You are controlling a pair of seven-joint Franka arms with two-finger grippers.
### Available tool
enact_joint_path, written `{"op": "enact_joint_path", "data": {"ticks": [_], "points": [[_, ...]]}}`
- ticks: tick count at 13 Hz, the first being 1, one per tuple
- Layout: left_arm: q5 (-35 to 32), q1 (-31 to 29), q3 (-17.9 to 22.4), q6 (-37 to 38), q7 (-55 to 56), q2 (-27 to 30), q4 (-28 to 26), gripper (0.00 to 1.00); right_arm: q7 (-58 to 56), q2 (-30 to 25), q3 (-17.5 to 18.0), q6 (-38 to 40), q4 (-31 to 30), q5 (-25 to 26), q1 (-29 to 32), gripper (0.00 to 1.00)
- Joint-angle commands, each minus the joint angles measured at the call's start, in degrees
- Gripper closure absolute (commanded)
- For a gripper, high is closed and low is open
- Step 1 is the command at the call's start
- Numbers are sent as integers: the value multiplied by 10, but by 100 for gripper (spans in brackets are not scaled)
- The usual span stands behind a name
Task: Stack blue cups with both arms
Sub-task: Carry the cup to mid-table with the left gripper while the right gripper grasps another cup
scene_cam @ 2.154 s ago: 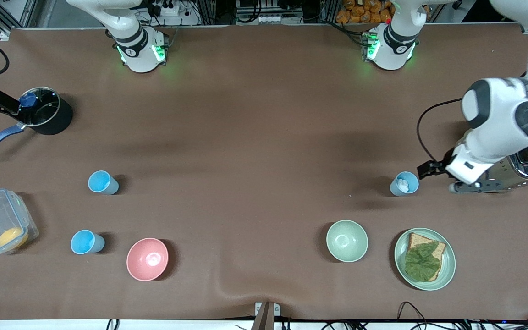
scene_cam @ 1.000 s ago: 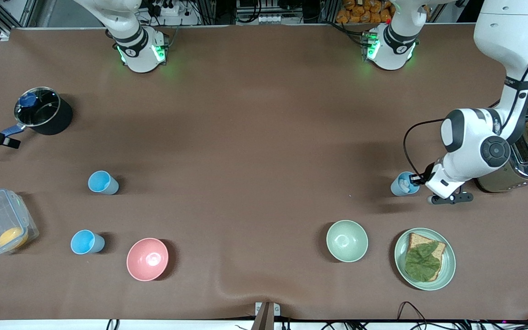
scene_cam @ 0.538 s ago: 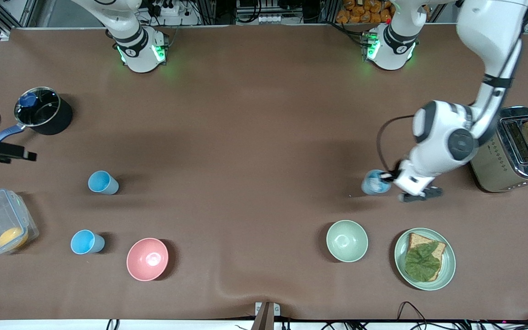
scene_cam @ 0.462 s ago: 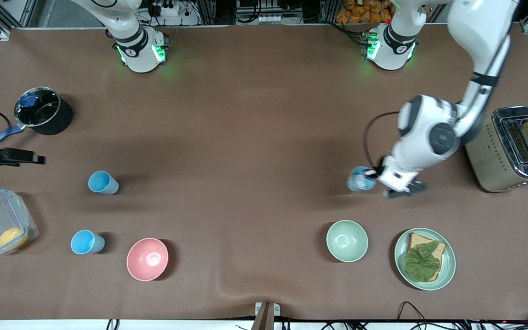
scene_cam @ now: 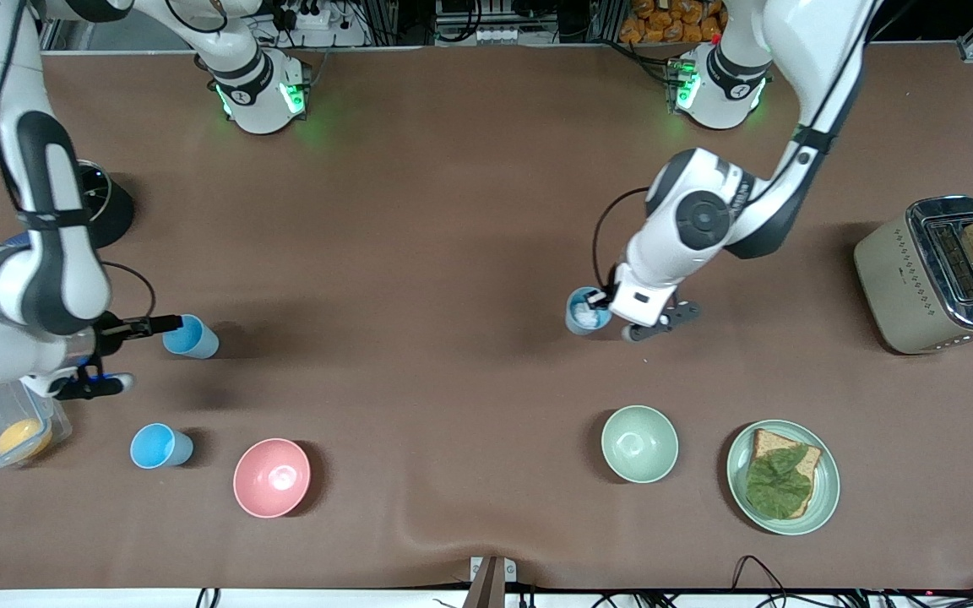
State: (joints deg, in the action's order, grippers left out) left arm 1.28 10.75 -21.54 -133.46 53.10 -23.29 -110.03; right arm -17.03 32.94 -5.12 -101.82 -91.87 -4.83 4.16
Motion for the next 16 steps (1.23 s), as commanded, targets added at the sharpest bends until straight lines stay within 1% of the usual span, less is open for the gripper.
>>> {"op": "enact_joint_path", "data": {"ticks": [1, 3, 4, 5, 6, 8, 10, 12, 13, 15, 16], "points": [[-13, 35, 4, 12, 73, -41, 52, 100, -20, -21, -2, -56, -36, 18, 2, 0], [-14, 58, 3, 8, 145, -63, 70, 100, -20, -13, -2, -71, -37, 18, -1, 0], [-13, 80, 6, 7, 168, -65, 70, 100, -20, -3, -1, -73, -37, 18, -5, 0], [-13, 86, 7, 1, 171, -73, 71, 100, -20, 6, -1, -73, -37, 17, -6, 0], [-13, 88, 7, -22, 173, -83, 71, 100, -21, 16, -1, -71, -38, 16, -6, 0], [-13, 105, 8, -56, 180, -102, 72, 100, -21, 20, -1, -77, -50, 16, -6, 0], [-13, 125, 15, -62, 187, -112, 83, 100, -21, 20, -1, -93, -50, 15, -8, 0], [-20, 141, 25, -62, 201, -119, 93, 100, -23, 27, -1, -129, -51, 15, -7, 0], [-29, 143, 26, -62, 211, -124, 100, 100, -36, 31, -1, -135, -52, 15, -5, 4], [-44, 154, 26, -62, 235, -135, 114, 100, -84, 33, -1, -130, -52, 15, -4, 77], [-51, 153, 26, -61, 240, -139, 118, 88, -97, 33, -1, -128, -52, 15, -4, 86]]}}
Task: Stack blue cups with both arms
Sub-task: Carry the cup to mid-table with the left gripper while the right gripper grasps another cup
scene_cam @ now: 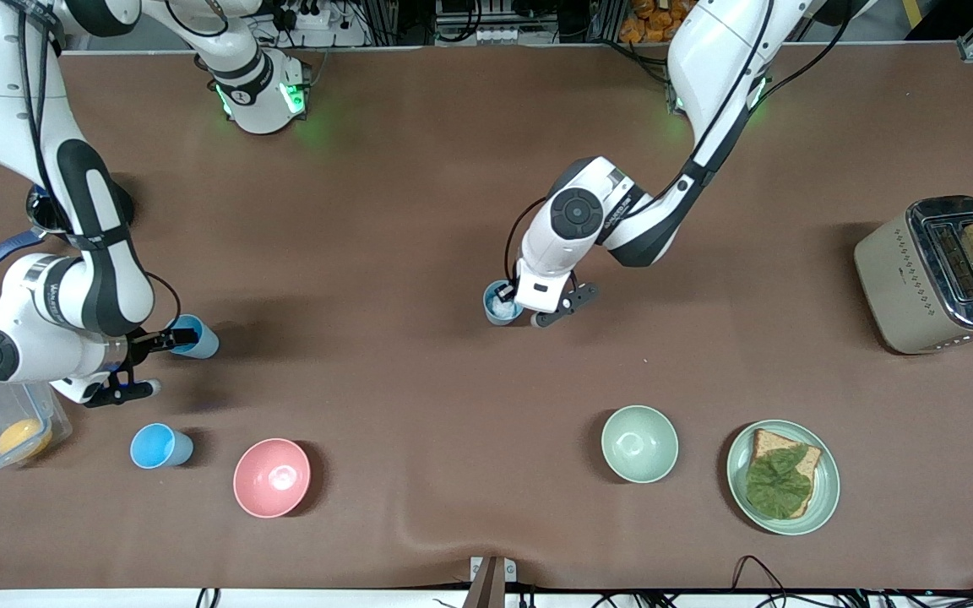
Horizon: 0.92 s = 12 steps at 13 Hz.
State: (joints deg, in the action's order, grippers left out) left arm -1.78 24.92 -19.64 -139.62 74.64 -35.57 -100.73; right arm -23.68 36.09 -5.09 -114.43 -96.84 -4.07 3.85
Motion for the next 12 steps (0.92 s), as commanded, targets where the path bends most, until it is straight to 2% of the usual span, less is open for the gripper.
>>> {"op": "enact_joint_path", "data": {"ticks": [1, 2, 3, 7, 9, 12], "points": [[-24, 11, 7, 0, 25, -17, 25, 30, -30, 1, -1, 6, -5, 7, 0, 91], [-28, 11, 7, 1, 29, -16, 23, 3, -31, -1, -1, 14, -5, 6, 0, 95], [-42, 11, 8, 1, 38, -16, 21, 0, -31, -1, -1, 25, -5, 6, 0, 100], [-96, 4, 7, 12, 53, 3, 21, 0, -37, -9, 0, 38, -4, 3, 0, 100], [-98, -1, 7, 65, 48, 40, 30, 0, -36, -31, 3, 61, 2, 2, -8, 100], [-100, -25, 7, 124, 46, 89, 49, 0, 3, -67, 31, 136, 37, -15, -38, 100]]}}
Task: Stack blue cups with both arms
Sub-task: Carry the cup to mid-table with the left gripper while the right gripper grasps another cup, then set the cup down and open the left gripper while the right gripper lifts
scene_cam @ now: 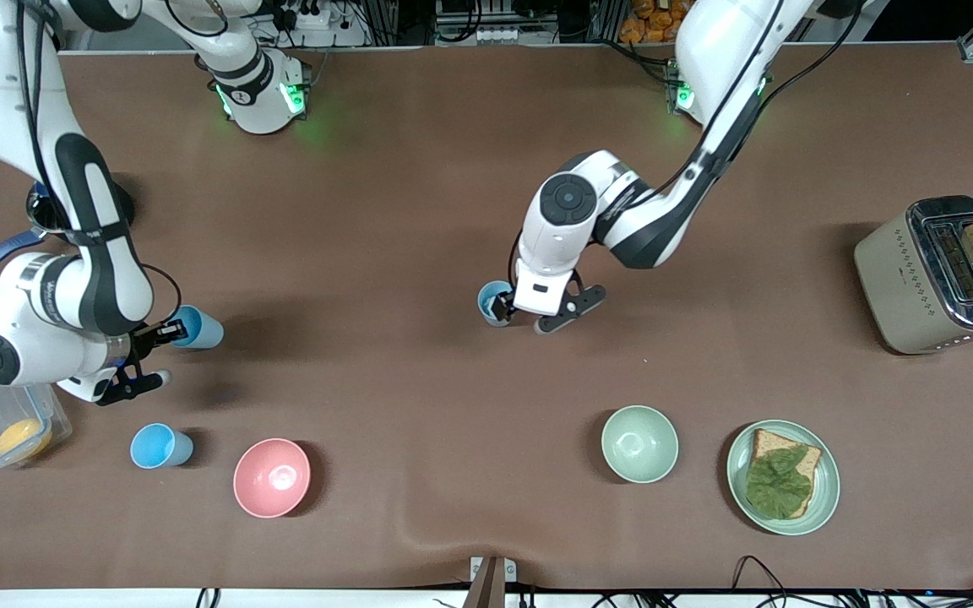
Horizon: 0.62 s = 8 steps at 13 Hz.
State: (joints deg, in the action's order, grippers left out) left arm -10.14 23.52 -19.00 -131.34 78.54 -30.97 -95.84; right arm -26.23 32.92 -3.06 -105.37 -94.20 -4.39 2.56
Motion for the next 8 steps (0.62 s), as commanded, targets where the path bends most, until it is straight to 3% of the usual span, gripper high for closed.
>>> {"op": "enact_joint_path", "data": {"ticks": [1, 4, 8], "points": [[-16, -20, 2, 61, 2, 56, 12, 0, 63, -35, 16, 79, 32, -34, -42, 100], [-16, -80, -1, 113, -89, 110, 25, 0, 252, -33, 21, 103, 66, -82, -127, 100], [-4, -168, -5, 202, -368, 186, 26, 0, 468, -26, 20, 64, 90, -156, -242, 100]]}}
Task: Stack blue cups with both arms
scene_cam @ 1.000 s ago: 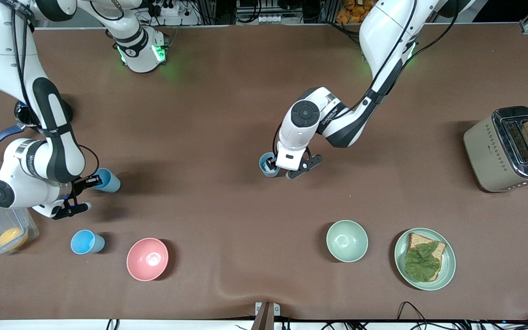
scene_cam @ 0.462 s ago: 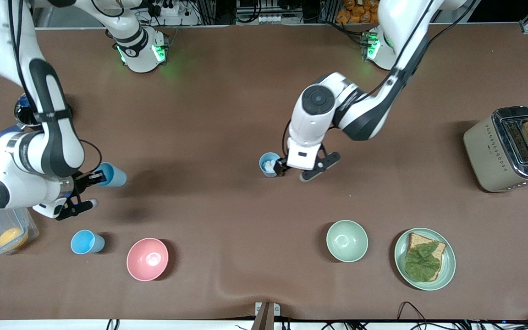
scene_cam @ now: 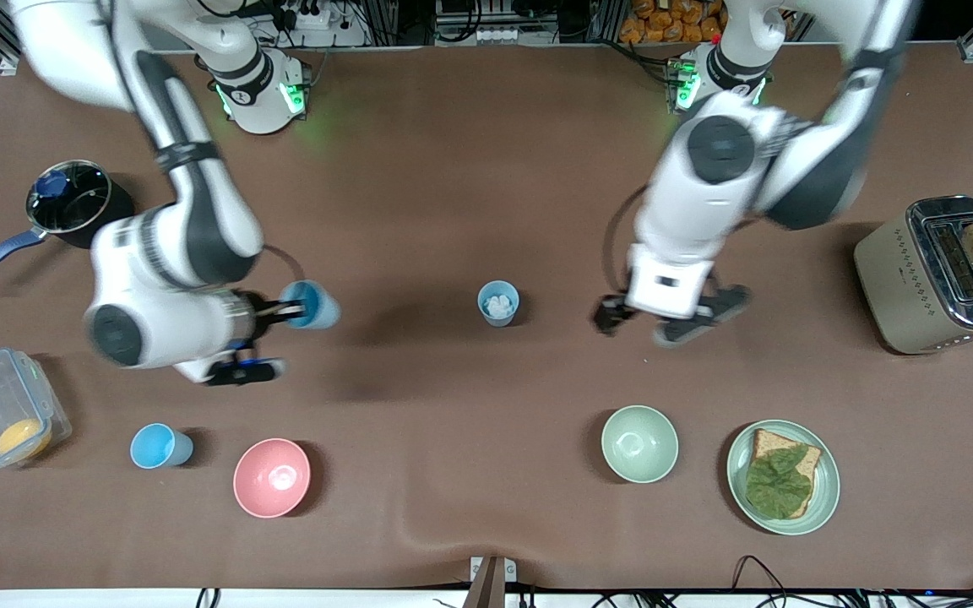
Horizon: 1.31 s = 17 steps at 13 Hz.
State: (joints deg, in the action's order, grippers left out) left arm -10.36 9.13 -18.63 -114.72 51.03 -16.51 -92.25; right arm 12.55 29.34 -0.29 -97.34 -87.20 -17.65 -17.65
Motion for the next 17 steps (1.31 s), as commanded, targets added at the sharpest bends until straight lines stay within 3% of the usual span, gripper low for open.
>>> {"op": "enact_joint_path", "data": {"ticks": [1, 6, 10, 14, 16, 17], "points": [[-2, -42, -8, 51, -129, 62, -10, 0, 110, 10, -8, -40, 20, -26, -62, 100], [27, -142, -6, 96, -319, 110, 6, 0, 238, 21, -8, -129, 20, -26, -153, 100], [40, -180, -4, 200, -351, 111, 74, 0, 299, 53, -9, -200, 20, -20, -211, 100], [97, -257, -26, 213, -418, 131, 71, 0, 313, 64, -9, -215, 20, -20, -229, 100], [97, -235, -8, 234, -416, 139, 70, 0, 317, 70, -9, -225, 20, -20, -237, 100], [97, -195, 36, 241, -415, 141, 68, 0, 317, 72, -9, -229, 20, -21, -237, 100]]}}
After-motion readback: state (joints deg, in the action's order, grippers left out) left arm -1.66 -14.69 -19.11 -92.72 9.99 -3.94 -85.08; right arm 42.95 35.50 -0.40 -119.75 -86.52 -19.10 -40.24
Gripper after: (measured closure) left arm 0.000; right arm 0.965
